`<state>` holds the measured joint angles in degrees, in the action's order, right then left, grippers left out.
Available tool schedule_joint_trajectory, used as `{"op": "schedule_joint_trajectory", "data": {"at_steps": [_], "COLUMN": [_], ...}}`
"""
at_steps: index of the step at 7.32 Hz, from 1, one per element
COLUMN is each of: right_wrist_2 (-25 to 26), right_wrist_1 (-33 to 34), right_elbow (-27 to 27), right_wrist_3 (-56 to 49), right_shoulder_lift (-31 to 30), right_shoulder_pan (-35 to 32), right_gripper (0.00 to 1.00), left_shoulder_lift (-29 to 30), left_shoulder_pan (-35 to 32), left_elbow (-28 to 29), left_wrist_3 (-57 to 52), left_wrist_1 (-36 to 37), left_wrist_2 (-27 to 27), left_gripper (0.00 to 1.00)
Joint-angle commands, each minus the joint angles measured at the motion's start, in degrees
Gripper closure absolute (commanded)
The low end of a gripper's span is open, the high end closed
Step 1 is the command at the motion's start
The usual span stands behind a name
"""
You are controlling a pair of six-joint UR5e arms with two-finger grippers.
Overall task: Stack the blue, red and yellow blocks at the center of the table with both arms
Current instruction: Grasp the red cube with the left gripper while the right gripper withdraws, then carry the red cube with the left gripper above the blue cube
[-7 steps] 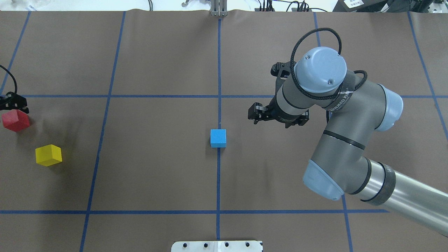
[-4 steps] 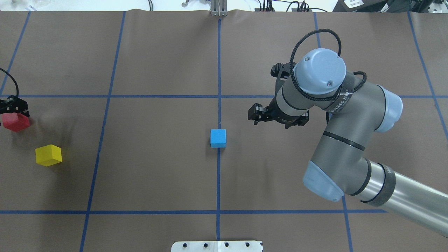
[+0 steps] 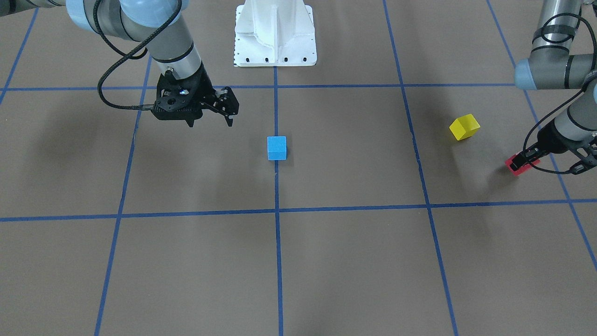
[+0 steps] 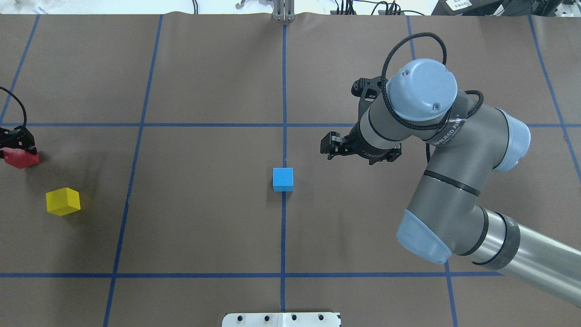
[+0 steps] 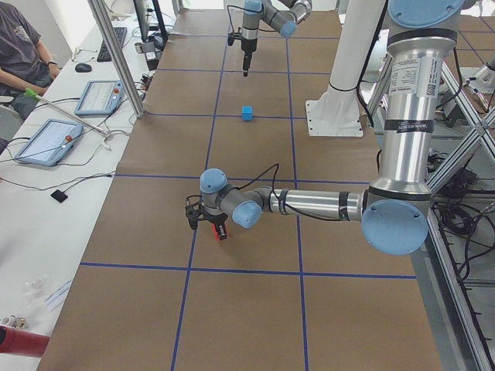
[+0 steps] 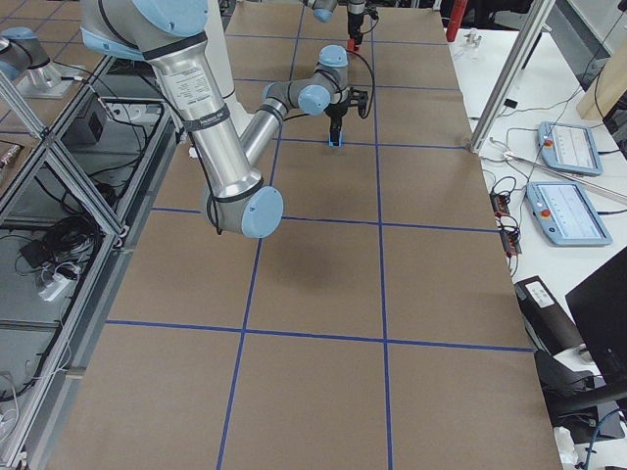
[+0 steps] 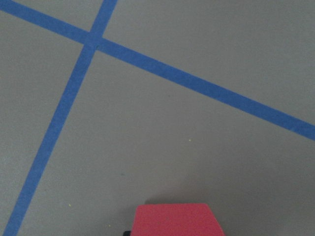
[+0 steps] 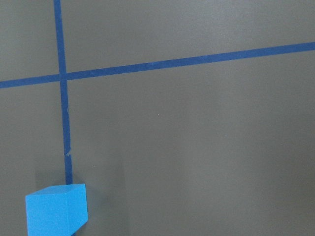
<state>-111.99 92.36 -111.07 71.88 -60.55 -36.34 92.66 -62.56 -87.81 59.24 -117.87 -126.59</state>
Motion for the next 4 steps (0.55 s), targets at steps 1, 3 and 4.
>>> {"op": "schedule_joint_trajectory", "data": {"at_steps": [1, 3, 4], "right_wrist_2": [-0.59, -0.59, -0.68], "right_wrist_1": [0.01, -0.07, -0.08], "right_elbow": [-3.87, -4.59, -6.07], "right_wrist_3": [-0.68, -0.77, -0.86], "right_shoulder_lift": [-4.02, -6.14, -8.76], "right_shoulder_pan": [-2.15, -4.08, -5.48], "right_gripper": [0.0, 0.0, 0.0], "left_shoulder_lift": [8.43, 24.32, 32.58], "left_shoulder_pan": [0.59, 12.32, 17.59], "left_elbow": [-13.47, -17.75, -17.4], "left_wrist_3": [0.09, 0.34, 7.92], "left_wrist_1": [20.26, 37.47, 44.06], "left_wrist_2": [0.03, 0.64, 4.04], "left_gripper": [1.0, 1.0, 1.0]}}
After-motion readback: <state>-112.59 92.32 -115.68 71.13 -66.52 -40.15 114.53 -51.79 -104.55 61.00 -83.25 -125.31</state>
